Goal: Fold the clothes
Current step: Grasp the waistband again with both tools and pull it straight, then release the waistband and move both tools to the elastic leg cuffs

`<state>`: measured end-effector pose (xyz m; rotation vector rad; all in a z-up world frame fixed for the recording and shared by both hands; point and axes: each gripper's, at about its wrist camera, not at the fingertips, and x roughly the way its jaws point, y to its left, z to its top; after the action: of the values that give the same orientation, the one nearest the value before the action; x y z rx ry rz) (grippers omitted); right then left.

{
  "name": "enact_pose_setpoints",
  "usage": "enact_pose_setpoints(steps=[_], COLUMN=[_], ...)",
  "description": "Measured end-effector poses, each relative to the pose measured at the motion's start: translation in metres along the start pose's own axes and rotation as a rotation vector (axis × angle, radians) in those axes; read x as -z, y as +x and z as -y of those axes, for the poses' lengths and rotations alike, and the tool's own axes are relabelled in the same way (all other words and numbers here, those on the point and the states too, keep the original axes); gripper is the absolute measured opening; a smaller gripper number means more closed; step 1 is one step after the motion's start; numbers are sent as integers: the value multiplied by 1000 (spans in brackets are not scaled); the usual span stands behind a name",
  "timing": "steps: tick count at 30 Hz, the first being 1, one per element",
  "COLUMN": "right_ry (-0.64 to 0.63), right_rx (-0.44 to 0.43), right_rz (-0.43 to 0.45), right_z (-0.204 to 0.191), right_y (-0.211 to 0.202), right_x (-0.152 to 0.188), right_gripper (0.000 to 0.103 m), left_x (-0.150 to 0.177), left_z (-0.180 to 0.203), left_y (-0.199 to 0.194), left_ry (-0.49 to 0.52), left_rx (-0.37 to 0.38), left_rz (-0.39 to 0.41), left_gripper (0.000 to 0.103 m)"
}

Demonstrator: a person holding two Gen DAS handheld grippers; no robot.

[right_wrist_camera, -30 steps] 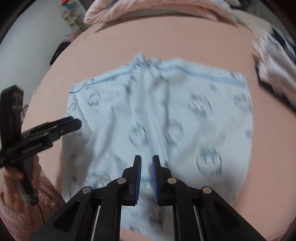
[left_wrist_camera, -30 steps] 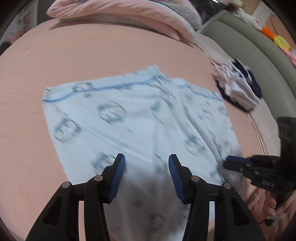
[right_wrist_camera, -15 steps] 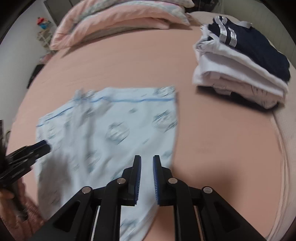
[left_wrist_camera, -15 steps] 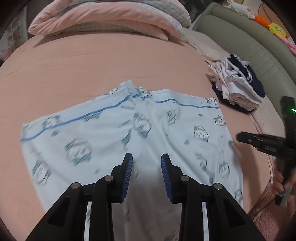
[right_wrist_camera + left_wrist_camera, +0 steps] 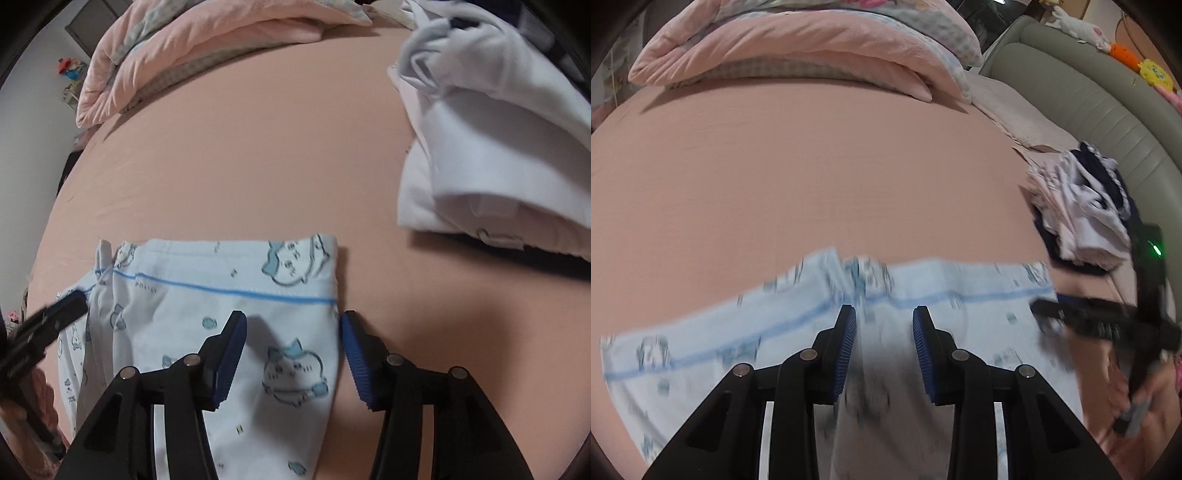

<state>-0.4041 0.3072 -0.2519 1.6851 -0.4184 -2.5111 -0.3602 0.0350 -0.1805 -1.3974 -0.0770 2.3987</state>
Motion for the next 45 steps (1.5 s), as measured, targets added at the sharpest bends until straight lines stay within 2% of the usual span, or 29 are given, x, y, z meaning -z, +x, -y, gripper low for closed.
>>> enact_pose_setpoints(steps=[1, 2, 3, 8, 11, 14, 16, 21, 23, 24, 25, 26, 29, 32, 34, 37, 39, 40, 42, 43, 44, 45], right_ry=[-15, -35, -44, -33, -27, -33, -4, 49, 69, 74, 77, 80, 57, 12, 24, 56, 68, 67, 47, 45, 43, 41], right_rx=[9, 19, 28, 77, 106, 117, 86, 76, 76, 77, 73, 70, 72, 99, 122, 133, 134, 134, 140, 145, 149, 153], right_rz=[7, 13, 22, 83, 119, 142, 136, 69, 29, 24, 32, 40, 99, 168, 158, 78, 77, 79, 111, 128, 145, 162], right_z=[-2, -5, -6, 1, 5, 11, 18, 32, 38, 39, 38, 38, 31, 21, 26, 45, 46, 43, 35, 32, 29, 27], right_y=[1, 3, 2, -15, -25, -50, -57, -38, -26, -24, -25, -27, -41, -56, -47, -13, -12, -17, -32, -41, -50, -59], right_x=[0, 0, 1, 4, 6, 12, 15, 15, 15, 15, 15, 14, 13, 10, 13, 17, 16, 16, 22, 27, 32, 37], right_gripper=[48, 21, 2, 0, 0, 0, 0, 0, 0, 0, 0, 0, 0, 0, 0, 0, 3, 6, 6, 6, 6, 6], left_x=[-5, -10, -12, -14, -18, -18, -16, -20, -22, -22, -23, -24, -31, -39, -39, -37, -43, -44, -32, -25, -19, -13], left_z=[2, 4, 5, 13, 15, 22, 29, 32, 34, 37, 40, 43, 54, 52, 45, 46, 37, 33, 30, 28, 27, 26], left_y=[9, 17, 22, 25, 18, 23, 30, 58, 61, 61, 61, 60, 50, 57, 74, 77, 69, 63, 34, 20, 6, -8], left_ry=[3, 7, 12, 45, 37, 56, 85, 102, 111, 125, 139, 148, 195, 172, 137, 122, 82, 66, 70, 72, 73, 75], left_rx=[-1, -4, -12, -33, -8, 7, 7, -126, -125, -111, -96, -80, -70, -89, -108, -115, -77, -61, -62, -62, -63, -63], left_rz=[-19, -36, -43, -26, 16, -5, -22, -81, -103, -115, -124, -123, -69, -58, -85, -81, -100, -105, -70, -53, -35, -18], left_gripper=[29, 29, 29, 29, 29, 29, 29, 29, 28, 24, 7, 5, 4, 4, 5, 7, 10, 17, 35, 50, 56, 56])
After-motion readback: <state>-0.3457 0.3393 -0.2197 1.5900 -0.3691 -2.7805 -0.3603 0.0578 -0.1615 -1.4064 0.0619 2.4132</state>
